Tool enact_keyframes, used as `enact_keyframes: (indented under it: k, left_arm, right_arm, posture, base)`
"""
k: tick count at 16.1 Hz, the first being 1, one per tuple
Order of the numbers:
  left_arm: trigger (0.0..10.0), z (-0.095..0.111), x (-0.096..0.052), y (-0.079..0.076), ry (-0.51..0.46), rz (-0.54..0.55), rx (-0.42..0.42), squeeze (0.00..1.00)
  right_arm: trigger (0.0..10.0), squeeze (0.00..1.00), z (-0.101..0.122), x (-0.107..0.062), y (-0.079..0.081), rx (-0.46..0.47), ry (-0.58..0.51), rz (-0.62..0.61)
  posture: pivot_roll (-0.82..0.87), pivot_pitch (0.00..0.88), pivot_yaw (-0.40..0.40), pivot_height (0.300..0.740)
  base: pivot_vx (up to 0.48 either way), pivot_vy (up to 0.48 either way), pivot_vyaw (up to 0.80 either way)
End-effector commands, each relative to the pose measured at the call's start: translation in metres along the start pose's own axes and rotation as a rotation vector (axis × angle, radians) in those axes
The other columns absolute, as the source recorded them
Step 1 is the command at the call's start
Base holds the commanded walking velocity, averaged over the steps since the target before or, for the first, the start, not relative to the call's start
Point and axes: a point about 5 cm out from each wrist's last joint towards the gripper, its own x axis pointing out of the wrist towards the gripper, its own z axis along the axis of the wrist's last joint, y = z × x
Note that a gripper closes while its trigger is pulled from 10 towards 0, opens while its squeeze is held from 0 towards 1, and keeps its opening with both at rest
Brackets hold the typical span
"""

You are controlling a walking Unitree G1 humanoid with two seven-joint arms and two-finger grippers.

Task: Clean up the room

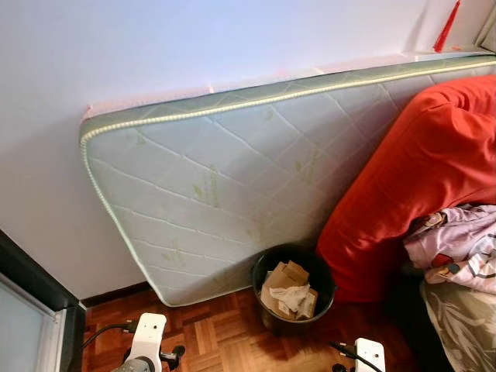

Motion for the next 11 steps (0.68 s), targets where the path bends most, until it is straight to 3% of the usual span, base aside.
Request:
enact_keyframes:
  k: [1,3,8,11]
  left_arm:
    - [10.0,-0.0061,-0.0015,0.001,0.016,0.004,0.0,0.0]
    - [10.0,-0.0064,-0.0015,0.0004,0.016,0.002,0.0,0.0]
    - [10.0,-0.0064,-0.0014,-0.0003,0.016,0.0,0.004,0.0]
    - [10.0,-0.0057,-0.001,-0.0023,0.013,-0.008,0.008,0.0]
  right_arm:
    - [10.0,0.0,0.004,0.0001,-0.0028,-0.003,-0.018,-0.004]
    - [10.0,0.0,0.0085,0.0007,-0.0036,-0.009,-0.036,-0.012]
    - [10.0,0.0,0.0086,0.001,-0.0029,-0.023,-0.024,0.003]
    - [10.0,0.0,0.0091,0.0006,-0.0044,-0.01,-0.041,-0.003]
  posture:
    - [0.06,0.041,-0.033,0.74]
    - [0.06,0.044,-0.035,0.74]
    - [0.05,0.058,-0.042,0.74]
    - [0.04,0.06,-0.043,0.74]
  base:
    - [0.0,0.0,0.0]
    - [0.0,0.0,0.0]
    - [0.0,0.0,-0.7]
    - [0.0,0.0,0.0]
